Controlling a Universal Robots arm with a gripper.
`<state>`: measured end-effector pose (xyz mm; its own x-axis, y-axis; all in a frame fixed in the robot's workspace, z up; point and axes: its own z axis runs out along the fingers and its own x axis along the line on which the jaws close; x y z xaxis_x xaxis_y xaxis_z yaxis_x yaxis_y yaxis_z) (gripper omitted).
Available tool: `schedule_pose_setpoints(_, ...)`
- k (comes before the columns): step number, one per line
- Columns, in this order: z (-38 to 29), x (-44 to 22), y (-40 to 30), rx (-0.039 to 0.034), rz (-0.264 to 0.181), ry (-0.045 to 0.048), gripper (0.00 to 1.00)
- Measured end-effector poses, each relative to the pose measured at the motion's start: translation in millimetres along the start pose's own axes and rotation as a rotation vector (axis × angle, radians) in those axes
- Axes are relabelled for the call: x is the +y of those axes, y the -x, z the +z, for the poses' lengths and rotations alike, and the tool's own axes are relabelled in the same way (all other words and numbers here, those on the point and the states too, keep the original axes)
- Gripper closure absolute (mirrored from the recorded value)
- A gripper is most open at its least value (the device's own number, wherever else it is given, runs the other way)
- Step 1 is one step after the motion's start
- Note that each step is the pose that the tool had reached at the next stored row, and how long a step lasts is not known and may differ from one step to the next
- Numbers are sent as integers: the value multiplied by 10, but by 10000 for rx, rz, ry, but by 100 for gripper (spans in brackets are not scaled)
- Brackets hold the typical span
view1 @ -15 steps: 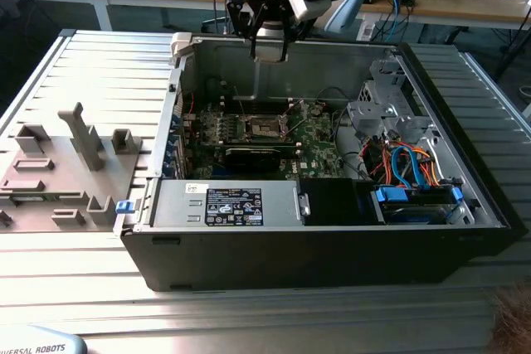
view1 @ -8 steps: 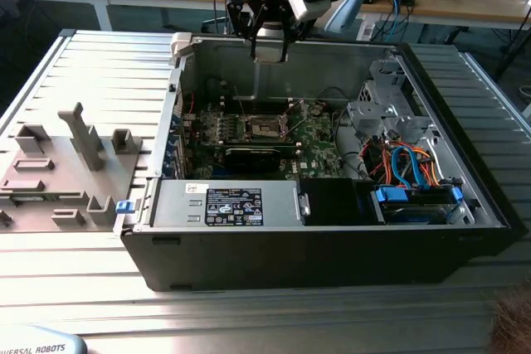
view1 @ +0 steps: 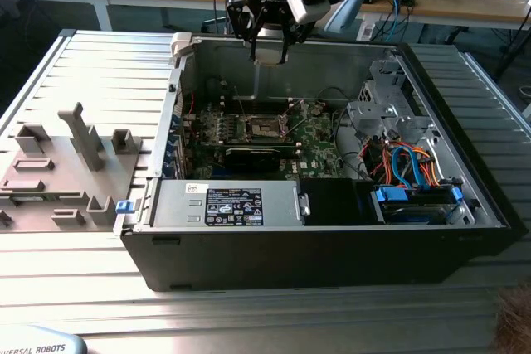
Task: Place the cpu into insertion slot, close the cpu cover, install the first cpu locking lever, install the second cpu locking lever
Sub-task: 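Place the cpu into insertion slot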
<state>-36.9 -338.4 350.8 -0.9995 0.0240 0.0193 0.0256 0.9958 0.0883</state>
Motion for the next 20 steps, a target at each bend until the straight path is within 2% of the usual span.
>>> schedule_pose_setpoints(20,49,-4,1,0,0,0,46)
